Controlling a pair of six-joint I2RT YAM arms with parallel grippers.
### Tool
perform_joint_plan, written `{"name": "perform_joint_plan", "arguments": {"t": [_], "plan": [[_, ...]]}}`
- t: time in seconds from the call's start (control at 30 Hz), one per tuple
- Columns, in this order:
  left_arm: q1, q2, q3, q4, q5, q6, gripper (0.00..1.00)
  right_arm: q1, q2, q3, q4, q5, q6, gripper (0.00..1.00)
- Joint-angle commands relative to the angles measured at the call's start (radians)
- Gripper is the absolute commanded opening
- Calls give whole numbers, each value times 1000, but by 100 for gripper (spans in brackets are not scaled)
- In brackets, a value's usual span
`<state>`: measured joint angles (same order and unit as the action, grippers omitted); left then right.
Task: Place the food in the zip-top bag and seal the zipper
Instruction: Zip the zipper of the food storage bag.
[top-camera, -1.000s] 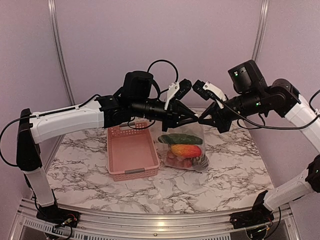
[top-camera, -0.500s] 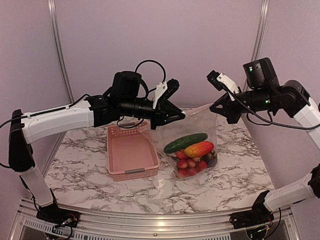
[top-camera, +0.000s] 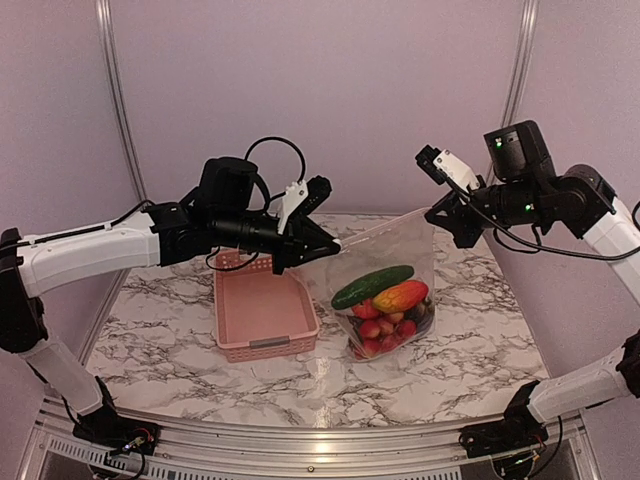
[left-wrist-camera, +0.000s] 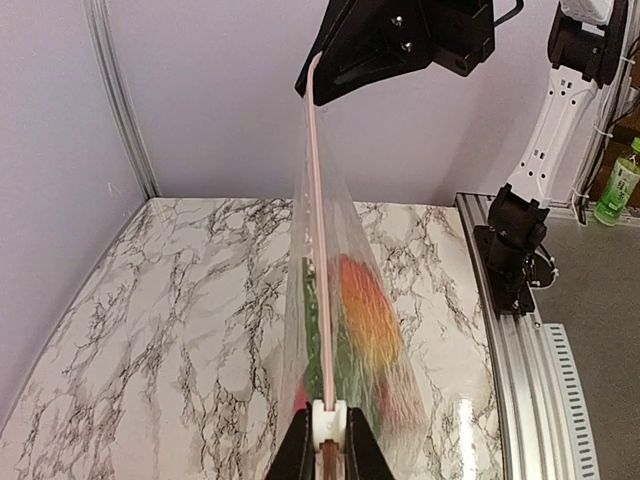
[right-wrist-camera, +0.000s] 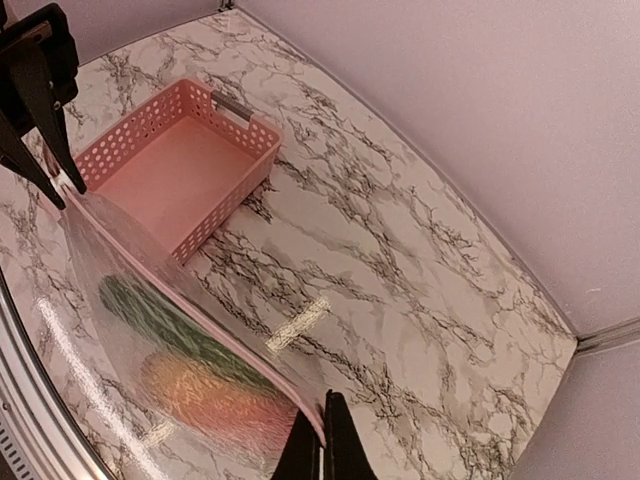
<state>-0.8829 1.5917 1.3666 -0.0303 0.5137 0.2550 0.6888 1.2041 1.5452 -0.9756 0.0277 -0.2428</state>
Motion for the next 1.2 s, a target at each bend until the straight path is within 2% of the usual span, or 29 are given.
{"name": "perform_joint_plan", "arguments": {"t": [0.0, 0.43, 1.17], "plan": [[44, -72, -85, -150, -32, 9, 8, -49, -36, 30, 48, 188, 3, 0], [75, -181, -218, -161, -46, 0, 8, -50, -10, 36, 52, 219, 9, 0], [101, -216, -292, -137, -47, -15, 9, -49, -1, 26, 72, 221, 33, 0]]}}
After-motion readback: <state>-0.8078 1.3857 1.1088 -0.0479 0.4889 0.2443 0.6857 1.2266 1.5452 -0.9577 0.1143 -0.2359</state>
